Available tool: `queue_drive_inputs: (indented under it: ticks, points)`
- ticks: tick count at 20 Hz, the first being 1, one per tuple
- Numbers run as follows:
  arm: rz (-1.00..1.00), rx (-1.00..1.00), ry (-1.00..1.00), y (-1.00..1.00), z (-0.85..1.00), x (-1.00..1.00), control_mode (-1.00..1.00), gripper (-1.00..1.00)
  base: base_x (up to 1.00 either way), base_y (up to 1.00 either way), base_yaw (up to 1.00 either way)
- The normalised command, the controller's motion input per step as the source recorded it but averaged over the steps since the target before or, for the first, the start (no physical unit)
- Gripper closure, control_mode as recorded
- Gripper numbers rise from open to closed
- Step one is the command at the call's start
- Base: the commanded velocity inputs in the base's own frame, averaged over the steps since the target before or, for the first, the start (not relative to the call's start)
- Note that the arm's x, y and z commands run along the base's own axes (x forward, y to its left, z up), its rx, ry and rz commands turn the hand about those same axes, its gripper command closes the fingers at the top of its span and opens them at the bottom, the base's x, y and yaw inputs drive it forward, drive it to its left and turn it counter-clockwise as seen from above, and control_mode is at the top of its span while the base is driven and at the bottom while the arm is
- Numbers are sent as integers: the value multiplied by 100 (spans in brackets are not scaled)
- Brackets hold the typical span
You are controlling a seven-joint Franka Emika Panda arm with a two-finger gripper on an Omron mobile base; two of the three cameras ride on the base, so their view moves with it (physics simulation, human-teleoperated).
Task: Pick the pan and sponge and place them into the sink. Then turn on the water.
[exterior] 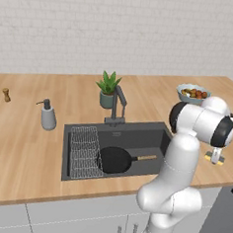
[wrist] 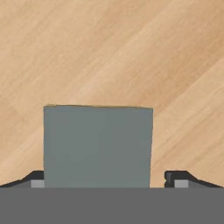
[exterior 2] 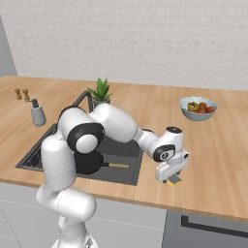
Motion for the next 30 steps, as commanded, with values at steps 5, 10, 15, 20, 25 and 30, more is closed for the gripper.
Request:
queue_drive_inputs:
  ticks: [5,10,15,20,25,30]
  points:
    - [0,0,-15,0,-65,-15,-100,-100,0,0,0]
    - [0,0,-2,0,-59,2,-100,100,0,0,0]
    - [0,0,-8,7,-44,0,-100,100,0,0,0]
    - [0,0,-11,36,12,-15,-100,100,0,0,0]
    - [0,-6,-5,95,51,7,-100,100,0,0,0]
    - [7,-16,0,100,36,39,-100,100,0,0,0]
